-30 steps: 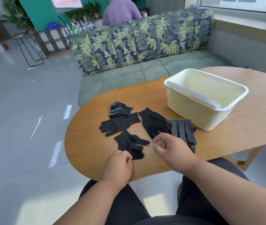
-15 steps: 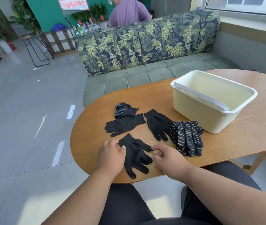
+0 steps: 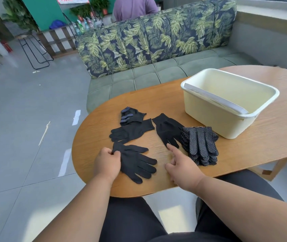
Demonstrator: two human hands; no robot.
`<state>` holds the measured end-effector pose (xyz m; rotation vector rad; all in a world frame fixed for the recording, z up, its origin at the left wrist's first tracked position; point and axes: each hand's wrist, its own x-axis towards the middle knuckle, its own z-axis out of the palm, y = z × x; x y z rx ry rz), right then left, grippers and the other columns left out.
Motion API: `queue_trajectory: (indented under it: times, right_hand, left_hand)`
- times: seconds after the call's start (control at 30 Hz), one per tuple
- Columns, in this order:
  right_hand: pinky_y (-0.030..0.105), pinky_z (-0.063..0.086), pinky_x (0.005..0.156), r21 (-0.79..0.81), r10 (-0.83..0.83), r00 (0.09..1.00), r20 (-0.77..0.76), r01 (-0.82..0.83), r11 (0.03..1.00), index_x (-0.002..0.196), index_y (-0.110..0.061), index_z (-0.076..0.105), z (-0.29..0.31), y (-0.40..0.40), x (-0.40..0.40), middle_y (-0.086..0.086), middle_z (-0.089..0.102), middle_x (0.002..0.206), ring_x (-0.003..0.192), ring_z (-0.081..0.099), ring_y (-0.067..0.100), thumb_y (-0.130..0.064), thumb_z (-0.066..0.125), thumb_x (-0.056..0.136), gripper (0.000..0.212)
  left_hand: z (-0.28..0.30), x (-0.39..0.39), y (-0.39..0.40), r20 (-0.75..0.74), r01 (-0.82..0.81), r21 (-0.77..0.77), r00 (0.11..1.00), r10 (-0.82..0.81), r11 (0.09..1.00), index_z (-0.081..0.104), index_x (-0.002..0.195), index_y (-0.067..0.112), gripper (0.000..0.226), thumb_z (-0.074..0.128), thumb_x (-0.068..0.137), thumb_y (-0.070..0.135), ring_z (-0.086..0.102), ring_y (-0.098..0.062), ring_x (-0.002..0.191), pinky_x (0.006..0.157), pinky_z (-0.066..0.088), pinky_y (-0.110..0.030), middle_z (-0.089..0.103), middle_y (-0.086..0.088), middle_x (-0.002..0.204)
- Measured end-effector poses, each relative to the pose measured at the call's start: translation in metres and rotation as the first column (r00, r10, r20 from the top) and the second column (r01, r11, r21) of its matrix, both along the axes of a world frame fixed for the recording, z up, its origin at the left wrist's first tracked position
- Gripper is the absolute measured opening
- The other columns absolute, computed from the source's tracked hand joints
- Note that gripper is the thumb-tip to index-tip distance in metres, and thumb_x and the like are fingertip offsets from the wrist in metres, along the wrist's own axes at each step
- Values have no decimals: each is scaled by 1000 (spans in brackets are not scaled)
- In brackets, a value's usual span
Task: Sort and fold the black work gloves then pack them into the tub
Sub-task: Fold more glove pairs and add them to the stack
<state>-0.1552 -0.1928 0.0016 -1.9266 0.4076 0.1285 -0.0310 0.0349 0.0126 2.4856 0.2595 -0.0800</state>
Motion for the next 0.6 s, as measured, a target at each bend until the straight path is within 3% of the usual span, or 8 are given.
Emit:
queue_trajectory:
  times: [0.1, 0.17, 0.23, 0.3, 0.43, 0.53, 0.6]
  right_hand:
    - [40, 63, 73, 6, 3, 1000, -1, -2, 1000, 161, -40, 21, -1, -1, 0, 4, 70, 78, 72, 70, 17, -22, 55, 97, 75]
    - [39, 63, 71, 22, 0, 1000, -4, 0, 1000, 160, -41, 24, 0, -1, 0, 2, 70, 76, 70, 70, 17, -22, 55, 97, 73]
    - [41, 63, 70, 27, 1, 1000, -6, -1, 1000, 159, -40, 25, 0, -2, 0, 2, 70, 76, 70, 70, 18, -22, 55, 97, 71]
    - [41, 63, 70, 38, 1, 1000, -7, -1, 999, 159, -41, 27, 1, -2, 0, 1, 70, 76, 71, 71, 19, -23, 55, 97, 70]
    - [42, 63, 73, 47, 8, 1000, 8, -8, 999, 158, -39, 28, 2, -3, -2, 0, 71, 77, 72, 71, 18, -21, 56, 97, 70]
    - [43, 63, 76, 28, 11, 1000, 14, -11, 1000, 158, -38, 29, 1, -3, -3, 2, 71, 79, 73, 71, 18, -22, 56, 96, 70]
    - [42, 63, 77, 20, 13, 1000, 13, -13, 1000, 157, -39, 29, 0, -3, -2, 3, 71, 80, 73, 70, 18, -22, 56, 95, 70]
  left_hand:
    - [2, 1, 9, -4, -65, -32, 998, 65, 997, 56, 119, 17, 22, 57, 101, 29, 63, -21, 86, 61, 46, -31, 66, -3, 110]
    - [3, 1, 9, 18, -62, -11, 998, 62, 998, 53, 136, 20, 39, 59, 99, 32, 60, -25, 109, 78, 53, -35, 57, -3, 130]
    - [3, 1, 2, 86, 8, 96, 996, -16, 995, 53, 142, 27, 46, 61, 97, 36, 52, -27, 125, 97, 54, -44, 50, -3, 142]
    - [4, 1, -10, 140, 170, 169, 971, -195, 971, 58, 139, 33, 42, 61, 97, 39, 45, -24, 133, 109, 47, -44, 48, 1, 146]
    - [-3, 10, -37, -4, 448, 287, 885, -466, 847, 55, 146, 41, 50, 54, 99, 56, 24, -26, 151, 125, 25, -45, 34, 5, 164]
    - [-9, 19, -47, -143, 514, 358, 855, -498, 779, 38, 160, 36, 63, 41, 103, 62, 15, -28, 156, 127, 18, -49, 23, 6, 171]
    - [-12, 24, -46, -142, 509, 403, 856, -498, 761, 33, 163, 28, 64, 34, 106, 57, 17, -27, 155, 126, 19, -49, 24, 7, 171]
